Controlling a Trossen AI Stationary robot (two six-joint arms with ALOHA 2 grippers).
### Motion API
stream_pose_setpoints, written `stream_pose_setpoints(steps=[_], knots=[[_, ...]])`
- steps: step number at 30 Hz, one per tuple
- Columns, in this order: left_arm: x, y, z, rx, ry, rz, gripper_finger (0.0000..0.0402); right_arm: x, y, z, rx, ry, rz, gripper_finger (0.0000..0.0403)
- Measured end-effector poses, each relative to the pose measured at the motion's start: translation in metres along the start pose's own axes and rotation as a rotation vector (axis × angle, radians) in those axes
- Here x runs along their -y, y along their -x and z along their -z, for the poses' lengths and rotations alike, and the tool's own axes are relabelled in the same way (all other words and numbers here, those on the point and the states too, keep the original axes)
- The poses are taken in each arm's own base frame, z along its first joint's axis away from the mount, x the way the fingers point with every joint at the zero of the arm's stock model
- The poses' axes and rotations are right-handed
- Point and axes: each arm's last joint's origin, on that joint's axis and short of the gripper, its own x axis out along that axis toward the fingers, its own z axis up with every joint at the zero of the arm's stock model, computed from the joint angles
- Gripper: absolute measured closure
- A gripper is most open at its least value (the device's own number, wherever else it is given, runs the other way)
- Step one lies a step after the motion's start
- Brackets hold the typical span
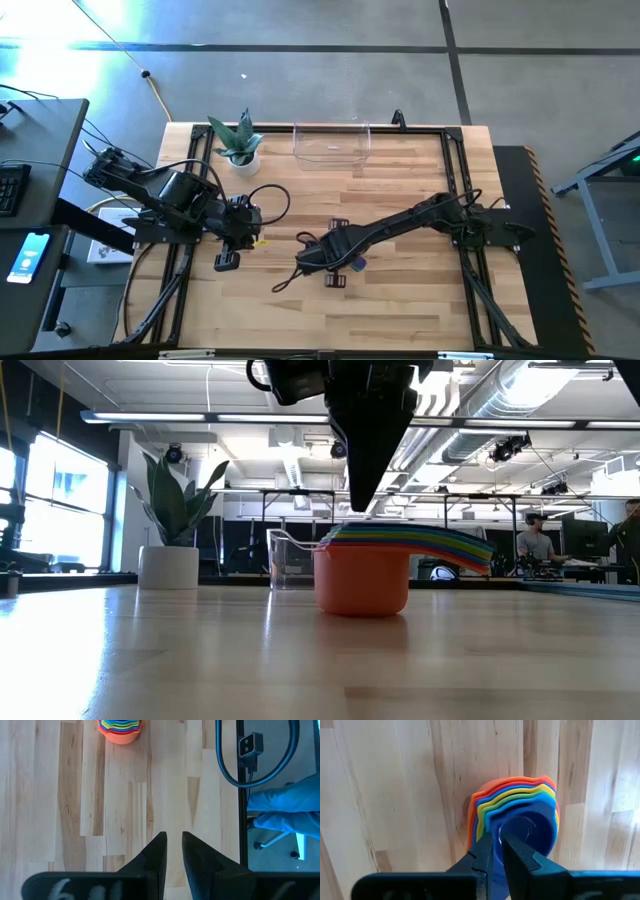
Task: Nest measuring cups in basket
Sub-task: Stack the dark blue measuring cup on top of the light blue measuring cup, then put the stack of measuring cups into the transparent bin
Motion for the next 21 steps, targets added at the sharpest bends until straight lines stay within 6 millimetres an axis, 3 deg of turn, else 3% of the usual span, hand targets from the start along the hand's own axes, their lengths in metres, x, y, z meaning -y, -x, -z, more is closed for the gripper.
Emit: stream_pose_setpoints(steps=[5,10,21], knots=[[0.0,0.0,0.0,0.0,0.0,0.0,0.0353,0.0,0.0,0.0,-0.002,-0.019,0.001,0.0373],[0.0,0.0,0.0,0.0,0.0,0.0,0.0353,0.001,0.005,0.003,-0.038,-0.148,-0.012,0.0373],[0.002,0.0,0.001,0.002,-0.066,-0.004,0.0353,-0.002,0.084,0.01,0.122,-0.372,0.092,0.0373]])
